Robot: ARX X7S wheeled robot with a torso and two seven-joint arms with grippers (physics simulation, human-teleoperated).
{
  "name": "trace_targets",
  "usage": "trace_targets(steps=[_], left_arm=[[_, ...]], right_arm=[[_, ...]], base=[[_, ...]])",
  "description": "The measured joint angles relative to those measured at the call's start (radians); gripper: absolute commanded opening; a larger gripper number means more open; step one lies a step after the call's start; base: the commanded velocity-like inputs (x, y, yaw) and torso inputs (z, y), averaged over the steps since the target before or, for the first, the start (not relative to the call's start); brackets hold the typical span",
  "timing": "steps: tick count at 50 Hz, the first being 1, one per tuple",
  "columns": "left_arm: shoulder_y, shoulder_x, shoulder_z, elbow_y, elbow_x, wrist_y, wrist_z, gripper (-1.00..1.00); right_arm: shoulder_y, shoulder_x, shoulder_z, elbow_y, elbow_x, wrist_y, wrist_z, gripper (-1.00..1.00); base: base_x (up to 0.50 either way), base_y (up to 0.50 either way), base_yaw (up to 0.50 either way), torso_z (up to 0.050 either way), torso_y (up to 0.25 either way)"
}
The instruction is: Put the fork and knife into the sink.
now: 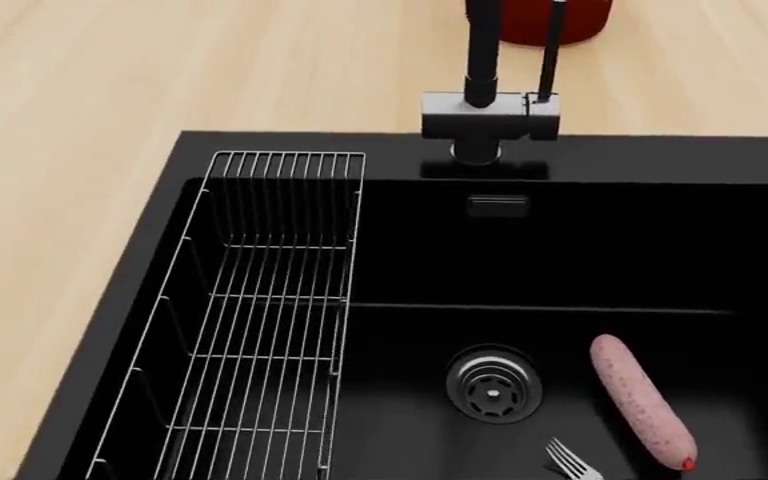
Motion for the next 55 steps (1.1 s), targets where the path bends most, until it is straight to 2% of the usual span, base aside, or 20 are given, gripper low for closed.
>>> trace_targets(steps=[13,22,33,43,55], left_arm=[[0.014,-0.01,0.0,-0.004,0.005,0.022,-0.001,1.0],[-0.01,-0.009,0.024,-0.01,-0.004,0.025,-0.006,1.0],[-0.144,0.026,0.129,-0.015,-0.067,-0.013,-0.033,1.0],[-0.347,0.094,0.275,-0.06,-0.233,-0.102,-0.185,1.0],[-0.458,0.177,0.408,-0.16,-0.321,-0.186,-0.297,1.0]], right_arm=[[-0.002,0.014,-0.01,-0.007,0.016,-0.01,0.014,1.0],[-0.005,0.013,-0.012,-0.001,0.018,-0.01,0.02,1.0],[-0.013,0.01,0.016,0.015,0.023,0.003,0.016,1.0],[-0.002,0.001,0.016,0.032,-0.006,0.015,-0.01,1.0],[0.006,-0.017,0.012,0.051,-0.045,0.03,-0.043,1.0]], base=[[0.0,0.31,0.0,0.0,0.0],[0.0,0.0,0.0,0.0,0.0],[0.0,0.0,0.0,0.0,0.0],[0.0,0.0,0.0,0.0,0.0],[0.0,0.0,0.0,0.0,0.0]])
